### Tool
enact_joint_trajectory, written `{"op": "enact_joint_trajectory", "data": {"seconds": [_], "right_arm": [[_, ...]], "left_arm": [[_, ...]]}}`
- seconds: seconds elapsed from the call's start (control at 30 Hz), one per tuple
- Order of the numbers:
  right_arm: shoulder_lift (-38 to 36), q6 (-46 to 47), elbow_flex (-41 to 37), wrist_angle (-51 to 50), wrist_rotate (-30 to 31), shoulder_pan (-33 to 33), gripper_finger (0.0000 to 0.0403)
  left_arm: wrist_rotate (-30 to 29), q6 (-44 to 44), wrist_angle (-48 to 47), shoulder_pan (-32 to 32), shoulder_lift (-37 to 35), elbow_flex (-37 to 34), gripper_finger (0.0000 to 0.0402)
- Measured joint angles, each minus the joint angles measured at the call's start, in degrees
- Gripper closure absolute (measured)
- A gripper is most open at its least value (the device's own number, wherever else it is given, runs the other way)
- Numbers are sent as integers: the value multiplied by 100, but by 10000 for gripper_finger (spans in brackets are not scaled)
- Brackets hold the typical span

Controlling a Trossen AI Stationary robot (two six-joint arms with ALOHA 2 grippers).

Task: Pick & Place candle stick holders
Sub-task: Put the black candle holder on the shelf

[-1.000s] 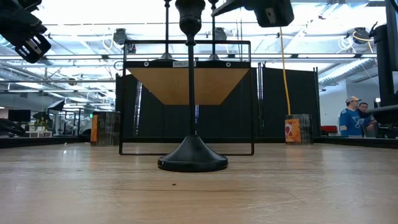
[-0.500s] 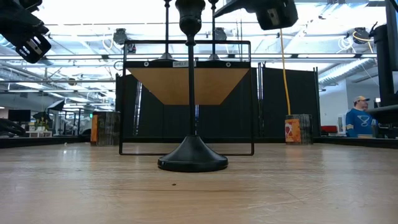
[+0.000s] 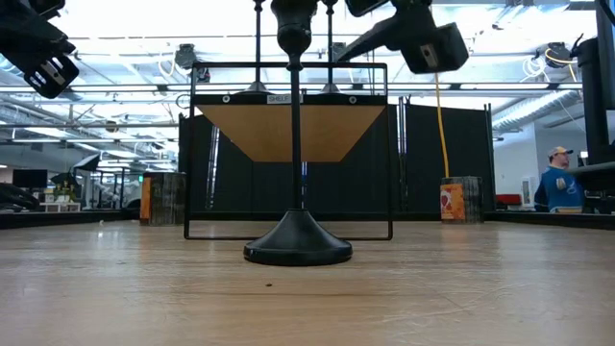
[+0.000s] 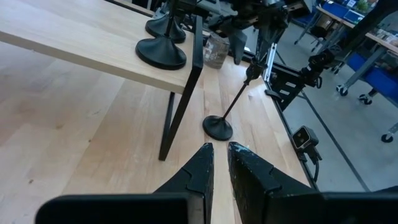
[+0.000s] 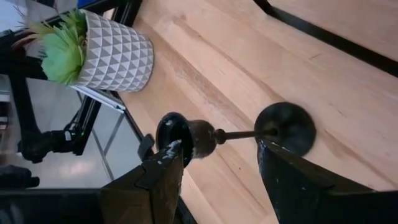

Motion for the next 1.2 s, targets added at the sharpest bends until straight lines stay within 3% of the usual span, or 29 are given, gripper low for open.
{"op": "enact_joint_trajectory", "data": {"seconds": [0.2, 0.7, 1.2], "right_arm": [[0, -4, -68, 296, -2, 2, 206], [0, -2, -68, -21, 10, -127, 213], [-11, -4, -61, -188, 2, -126, 298]], "left_arm": [[-2, -28, 1, 0, 0, 0, 348], [-4, -111, 2, 2, 0, 0, 348], [-109, -109, 2, 2, 0, 0, 348]]}}
